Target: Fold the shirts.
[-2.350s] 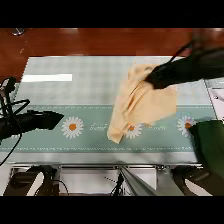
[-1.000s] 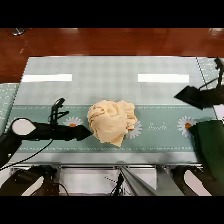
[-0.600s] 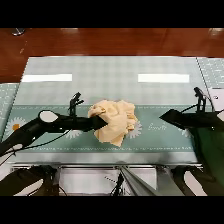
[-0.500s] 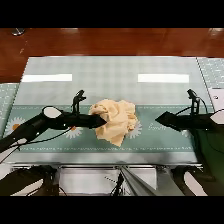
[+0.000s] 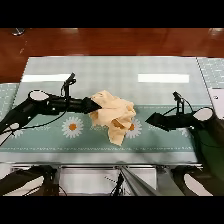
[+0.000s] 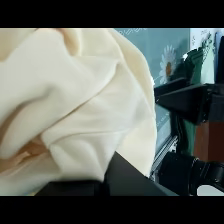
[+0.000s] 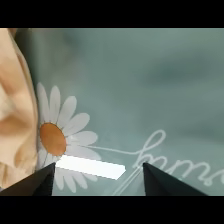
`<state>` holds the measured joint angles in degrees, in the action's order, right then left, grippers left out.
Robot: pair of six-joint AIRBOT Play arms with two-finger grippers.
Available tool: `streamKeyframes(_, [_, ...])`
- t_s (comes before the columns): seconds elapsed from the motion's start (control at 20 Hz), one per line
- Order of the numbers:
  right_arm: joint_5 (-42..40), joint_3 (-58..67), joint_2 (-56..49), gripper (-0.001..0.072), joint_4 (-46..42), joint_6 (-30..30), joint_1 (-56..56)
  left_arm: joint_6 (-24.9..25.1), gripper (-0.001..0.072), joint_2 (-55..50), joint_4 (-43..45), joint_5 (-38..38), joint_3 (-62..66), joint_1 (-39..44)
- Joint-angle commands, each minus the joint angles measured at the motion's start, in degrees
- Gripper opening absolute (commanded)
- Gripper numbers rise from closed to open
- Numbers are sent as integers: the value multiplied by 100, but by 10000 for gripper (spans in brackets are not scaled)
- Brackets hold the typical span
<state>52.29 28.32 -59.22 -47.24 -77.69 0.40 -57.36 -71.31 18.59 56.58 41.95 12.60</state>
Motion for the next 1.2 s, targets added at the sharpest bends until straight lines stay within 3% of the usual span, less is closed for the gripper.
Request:
streamKeyframes(0.0, [-297, 223, -553, 621, 304, 90, 160, 31, 25, -33, 68, 240, 61, -192])
streamKeyframes(0.65, [39, 2632, -2706, 622, 837, 208, 697, 28, 25, -50, 68, 247, 61, -188])
streamKeyframes(1.15, [63, 3425, -3624, 619, 898, 212, 1285, 28, 25, -52, 68, 262, 61, -186])
